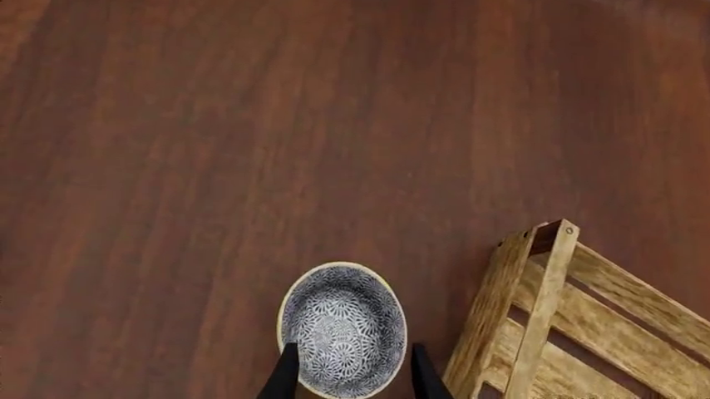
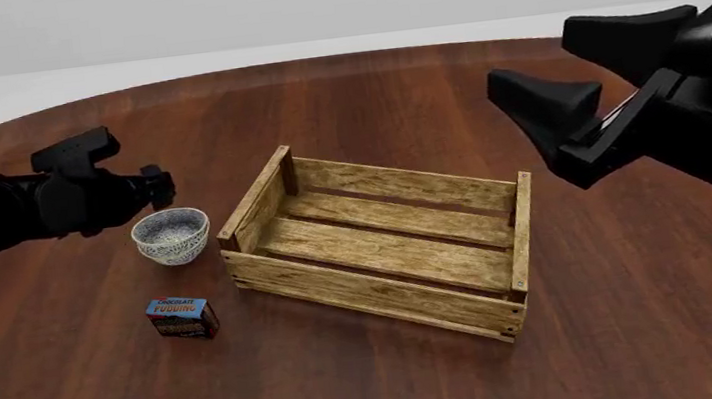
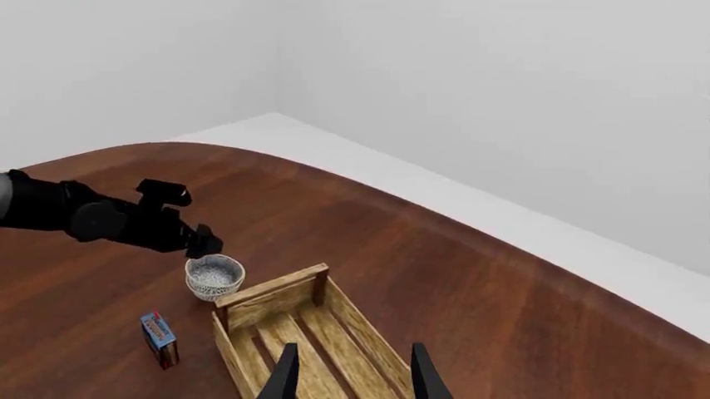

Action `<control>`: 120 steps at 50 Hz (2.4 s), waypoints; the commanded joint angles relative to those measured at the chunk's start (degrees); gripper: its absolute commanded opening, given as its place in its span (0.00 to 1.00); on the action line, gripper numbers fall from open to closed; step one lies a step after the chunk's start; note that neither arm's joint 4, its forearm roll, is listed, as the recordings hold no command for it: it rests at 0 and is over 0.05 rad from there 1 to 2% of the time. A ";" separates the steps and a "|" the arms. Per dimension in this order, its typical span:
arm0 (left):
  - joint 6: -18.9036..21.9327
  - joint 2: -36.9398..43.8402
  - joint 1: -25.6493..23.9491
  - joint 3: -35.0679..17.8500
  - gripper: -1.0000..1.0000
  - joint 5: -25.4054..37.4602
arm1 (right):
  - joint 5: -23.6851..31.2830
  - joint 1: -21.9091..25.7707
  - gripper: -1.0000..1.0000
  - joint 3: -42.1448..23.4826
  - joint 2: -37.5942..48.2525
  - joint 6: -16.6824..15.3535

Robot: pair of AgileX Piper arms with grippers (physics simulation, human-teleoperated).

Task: Stack the right bowl on the left bowl and place them in the tray.

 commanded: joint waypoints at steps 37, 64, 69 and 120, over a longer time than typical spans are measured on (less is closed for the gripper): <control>1.21 2.48 2.24 -4.23 1.00 1.73 | -0.32 -0.08 1.00 -0.09 0.54 -0.05; 2.57 6.85 4.18 -5.15 1.00 1.24 | -0.38 -0.15 1.00 -0.08 0.65 -0.06; 2.45 7.86 4.13 -5.18 1.00 0.83 | -0.52 -0.22 1.00 -0.04 0.83 -0.12; 1.78 14.35 4.21 -4.10 1.00 -2.60 | -0.29 -0.41 1.00 -0.10 0.31 0.03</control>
